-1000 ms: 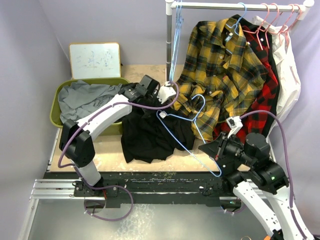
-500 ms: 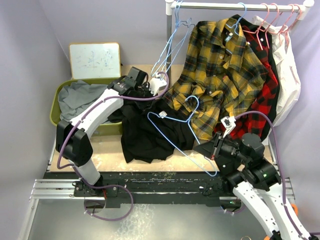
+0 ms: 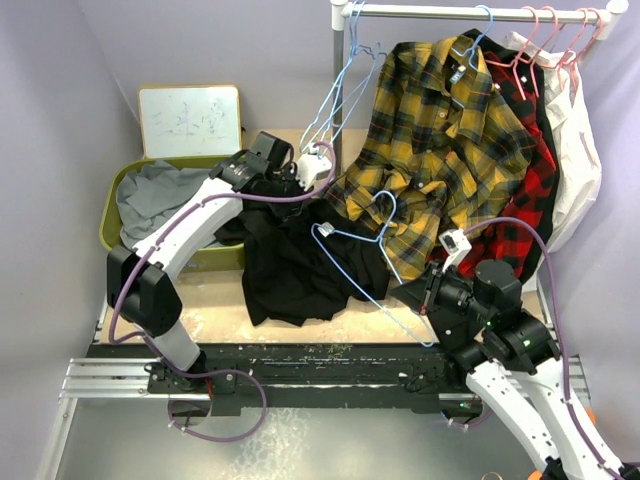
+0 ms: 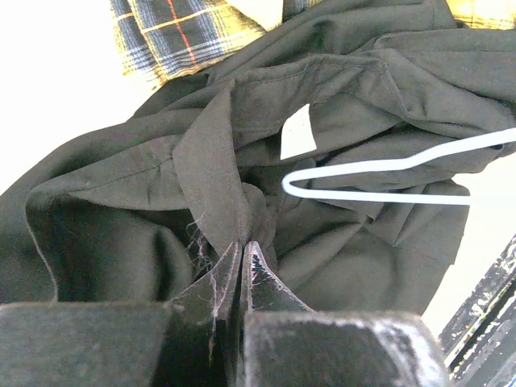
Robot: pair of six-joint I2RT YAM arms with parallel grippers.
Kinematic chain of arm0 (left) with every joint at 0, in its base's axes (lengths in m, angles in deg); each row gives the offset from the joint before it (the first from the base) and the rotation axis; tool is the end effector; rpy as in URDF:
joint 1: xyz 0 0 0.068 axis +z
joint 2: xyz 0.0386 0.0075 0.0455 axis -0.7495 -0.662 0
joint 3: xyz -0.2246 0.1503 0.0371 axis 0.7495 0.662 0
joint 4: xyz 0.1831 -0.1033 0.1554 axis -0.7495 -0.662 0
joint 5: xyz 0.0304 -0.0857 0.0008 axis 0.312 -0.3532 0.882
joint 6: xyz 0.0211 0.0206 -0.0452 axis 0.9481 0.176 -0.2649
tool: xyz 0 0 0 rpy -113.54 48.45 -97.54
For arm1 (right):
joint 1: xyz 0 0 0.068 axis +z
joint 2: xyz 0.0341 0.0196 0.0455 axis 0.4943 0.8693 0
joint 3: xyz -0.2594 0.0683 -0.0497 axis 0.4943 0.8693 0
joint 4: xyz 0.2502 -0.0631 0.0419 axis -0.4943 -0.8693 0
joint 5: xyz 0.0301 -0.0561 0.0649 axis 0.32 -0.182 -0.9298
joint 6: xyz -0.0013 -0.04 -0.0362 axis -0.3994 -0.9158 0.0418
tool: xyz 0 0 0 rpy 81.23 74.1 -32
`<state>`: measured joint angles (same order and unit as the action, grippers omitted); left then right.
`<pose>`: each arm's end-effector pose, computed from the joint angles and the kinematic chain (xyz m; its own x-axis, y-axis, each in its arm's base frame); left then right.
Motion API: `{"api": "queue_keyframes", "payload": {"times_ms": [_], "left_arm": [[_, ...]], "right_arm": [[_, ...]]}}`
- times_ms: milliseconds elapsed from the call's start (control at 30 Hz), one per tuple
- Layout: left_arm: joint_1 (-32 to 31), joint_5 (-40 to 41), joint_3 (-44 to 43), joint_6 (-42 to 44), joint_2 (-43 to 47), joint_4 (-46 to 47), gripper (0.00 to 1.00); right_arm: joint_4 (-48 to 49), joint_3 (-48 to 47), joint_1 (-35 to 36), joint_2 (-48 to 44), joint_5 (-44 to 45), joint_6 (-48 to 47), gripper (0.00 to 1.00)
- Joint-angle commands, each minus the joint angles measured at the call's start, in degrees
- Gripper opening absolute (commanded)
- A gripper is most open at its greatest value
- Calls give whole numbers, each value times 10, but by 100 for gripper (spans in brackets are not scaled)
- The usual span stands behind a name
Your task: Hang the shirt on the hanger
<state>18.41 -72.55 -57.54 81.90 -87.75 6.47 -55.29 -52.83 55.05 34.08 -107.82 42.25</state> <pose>0.3090 -0.1913 0.3253 -0.4370 0.6135 -0.6578 0.8213 0.5704 -0.0136 0.0861 0.0571 0.3098 -0.6338 0.2988 -0.7135 -0.4651 0.5899 0.6601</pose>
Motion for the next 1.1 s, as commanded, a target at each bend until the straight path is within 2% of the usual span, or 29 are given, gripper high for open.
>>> {"api": "queue_keyframes", "payload": {"times_ms": [0, 200, 533, 800, 933, 1067], "left_arm": [[2, -1, -24, 19, 31, 4, 0], [1, -66, -27, 31, 47, -15, 0], [1, -79, -58, 35, 67, -30, 0], [0, -70, -64, 37, 65, -32, 0], [0, -65, -72, 40, 63, -35, 0], [-2, -100, -84, 45, 65, -53, 0]], "right_arm": [[-24, -44, -1, -12, 34, -34, 0], [72, -11, -1, 5, 29, -6, 0], [320, 75, 2, 95, -15, 51, 0], [551, 102, 35, 200, 2, 95, 0], [610, 102, 84, 244, 46, 92, 0], [687, 118, 102, 293, 75, 104, 0]]}}
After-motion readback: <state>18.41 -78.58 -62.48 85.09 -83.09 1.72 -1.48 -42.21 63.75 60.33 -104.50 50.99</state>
